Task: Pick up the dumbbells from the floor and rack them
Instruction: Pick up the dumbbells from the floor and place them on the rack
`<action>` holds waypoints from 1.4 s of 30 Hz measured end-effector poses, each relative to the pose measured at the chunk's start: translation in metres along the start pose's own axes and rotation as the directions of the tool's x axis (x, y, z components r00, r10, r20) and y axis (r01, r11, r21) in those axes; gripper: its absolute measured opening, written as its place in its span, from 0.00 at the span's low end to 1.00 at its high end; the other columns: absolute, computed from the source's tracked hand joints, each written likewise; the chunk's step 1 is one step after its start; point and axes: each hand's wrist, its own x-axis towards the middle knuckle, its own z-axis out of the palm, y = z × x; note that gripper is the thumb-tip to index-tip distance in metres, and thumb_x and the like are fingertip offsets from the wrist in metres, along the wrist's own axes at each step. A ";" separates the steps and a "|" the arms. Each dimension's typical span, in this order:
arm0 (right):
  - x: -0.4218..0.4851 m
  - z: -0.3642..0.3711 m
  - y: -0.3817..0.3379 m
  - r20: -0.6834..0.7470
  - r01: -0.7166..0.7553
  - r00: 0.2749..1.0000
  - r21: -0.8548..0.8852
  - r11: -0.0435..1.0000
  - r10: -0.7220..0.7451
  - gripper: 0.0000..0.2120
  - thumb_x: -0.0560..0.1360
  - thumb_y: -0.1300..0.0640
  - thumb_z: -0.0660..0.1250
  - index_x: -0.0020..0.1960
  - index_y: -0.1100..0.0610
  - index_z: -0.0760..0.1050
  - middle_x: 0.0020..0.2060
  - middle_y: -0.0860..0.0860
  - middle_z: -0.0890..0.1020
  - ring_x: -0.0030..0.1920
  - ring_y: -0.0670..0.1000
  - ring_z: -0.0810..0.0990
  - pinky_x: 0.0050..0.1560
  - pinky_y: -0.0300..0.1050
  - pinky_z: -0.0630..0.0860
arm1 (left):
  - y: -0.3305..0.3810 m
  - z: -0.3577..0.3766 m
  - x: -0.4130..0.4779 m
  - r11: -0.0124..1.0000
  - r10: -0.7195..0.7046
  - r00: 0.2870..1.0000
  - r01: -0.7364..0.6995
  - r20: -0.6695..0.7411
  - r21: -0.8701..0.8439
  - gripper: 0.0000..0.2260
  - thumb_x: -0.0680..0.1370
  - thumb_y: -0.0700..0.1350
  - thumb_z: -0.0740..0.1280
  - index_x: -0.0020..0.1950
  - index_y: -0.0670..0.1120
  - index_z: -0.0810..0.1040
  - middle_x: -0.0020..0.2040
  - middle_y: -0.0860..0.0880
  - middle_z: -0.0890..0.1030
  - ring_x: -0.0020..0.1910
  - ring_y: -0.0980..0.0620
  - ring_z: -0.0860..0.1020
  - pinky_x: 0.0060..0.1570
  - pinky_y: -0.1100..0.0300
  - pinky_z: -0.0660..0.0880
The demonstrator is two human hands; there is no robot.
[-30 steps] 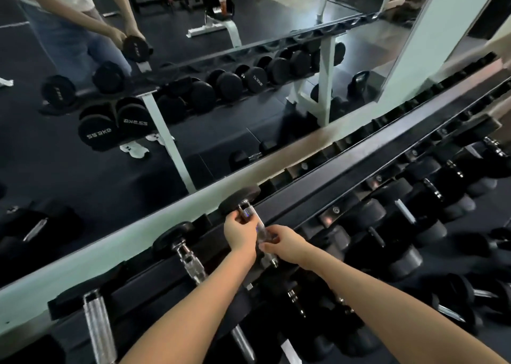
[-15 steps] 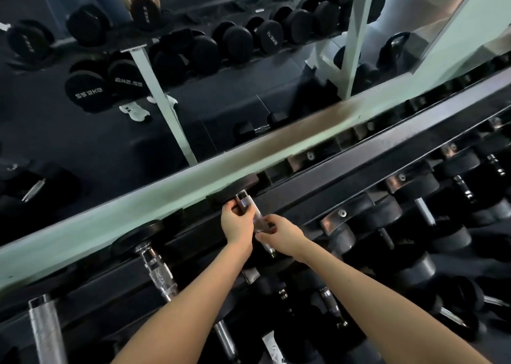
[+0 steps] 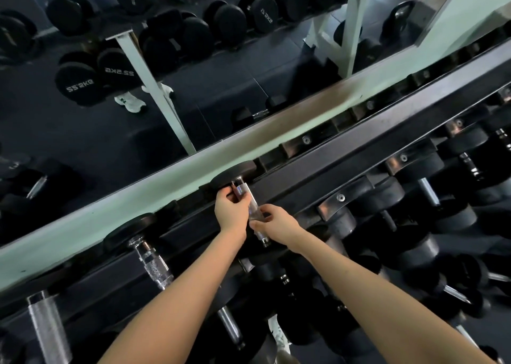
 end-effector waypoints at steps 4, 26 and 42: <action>-0.007 -0.002 -0.002 -0.005 0.030 1.000 -0.090 0.995 -0.030 0.20 0.74 0.48 0.68 0.62 0.54 0.73 0.52 0.49 0.80 0.53 0.51 0.79 0.49 0.43 0.72 | 0.004 -0.005 -0.004 0.999 -0.009 0.998 0.006 0.061 0.050 0.17 0.74 0.38 0.69 0.62 0.39 0.73 0.58 0.42 0.80 0.51 0.51 0.77 0.52 0.60 0.71; -0.329 0.126 0.238 -0.523 -0.117 0.577 0.707 0.698 0.627 0.12 0.72 0.46 0.70 0.52 0.49 0.76 0.41 0.43 0.80 0.47 0.49 0.80 0.55 0.52 0.77 | -0.108 -0.018 -0.239 0.902 0.083 0.591 -0.386 0.802 0.191 0.04 0.71 0.42 0.67 0.38 0.51 0.77 0.37 0.49 0.80 0.40 0.48 0.78 0.53 0.46 0.76; -0.408 0.295 0.551 -0.048 -0.181 0.521 0.970 0.165 0.852 0.19 0.71 0.42 0.70 0.52 0.57 0.78 0.38 0.49 0.82 0.33 0.47 0.79 0.36 0.41 0.72 | -0.400 0.095 -0.429 0.715 -0.362 0.299 -0.518 0.883 0.469 0.13 0.78 0.52 0.62 0.42 0.43 0.77 0.32 0.49 0.80 0.30 0.53 0.76 0.29 0.62 0.68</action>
